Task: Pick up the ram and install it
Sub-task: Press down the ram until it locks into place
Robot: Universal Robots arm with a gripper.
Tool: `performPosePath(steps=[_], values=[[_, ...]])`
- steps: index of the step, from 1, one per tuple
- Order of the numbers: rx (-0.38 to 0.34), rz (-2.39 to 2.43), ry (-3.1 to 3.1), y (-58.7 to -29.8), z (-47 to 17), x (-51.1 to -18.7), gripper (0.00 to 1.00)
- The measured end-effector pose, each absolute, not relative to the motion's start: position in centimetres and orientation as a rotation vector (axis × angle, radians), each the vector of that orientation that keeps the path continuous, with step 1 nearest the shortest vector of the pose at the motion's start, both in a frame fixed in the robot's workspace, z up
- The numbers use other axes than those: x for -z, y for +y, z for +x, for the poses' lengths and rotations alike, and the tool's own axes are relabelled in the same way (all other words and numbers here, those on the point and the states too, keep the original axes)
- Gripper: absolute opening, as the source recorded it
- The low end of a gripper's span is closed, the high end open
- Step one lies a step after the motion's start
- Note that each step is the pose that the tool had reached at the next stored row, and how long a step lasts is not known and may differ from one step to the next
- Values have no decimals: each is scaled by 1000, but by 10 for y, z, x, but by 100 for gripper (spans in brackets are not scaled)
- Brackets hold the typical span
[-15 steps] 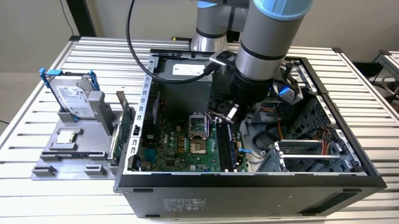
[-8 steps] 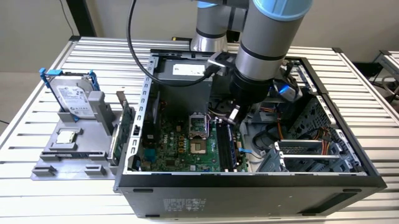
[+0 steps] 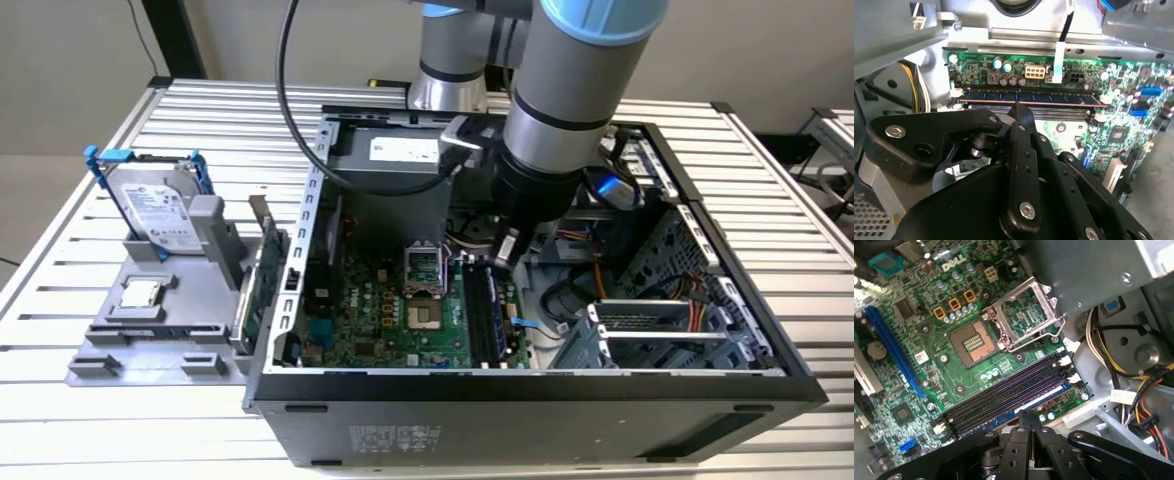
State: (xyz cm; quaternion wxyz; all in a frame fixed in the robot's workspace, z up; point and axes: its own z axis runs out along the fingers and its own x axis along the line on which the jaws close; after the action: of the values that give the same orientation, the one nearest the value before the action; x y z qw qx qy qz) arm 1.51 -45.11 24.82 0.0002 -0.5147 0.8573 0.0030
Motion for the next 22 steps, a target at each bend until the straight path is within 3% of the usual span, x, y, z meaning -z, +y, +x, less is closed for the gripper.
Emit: performPosePath(steps=[22], values=[[-9,-2051,2380,-451,15,-246,0]])
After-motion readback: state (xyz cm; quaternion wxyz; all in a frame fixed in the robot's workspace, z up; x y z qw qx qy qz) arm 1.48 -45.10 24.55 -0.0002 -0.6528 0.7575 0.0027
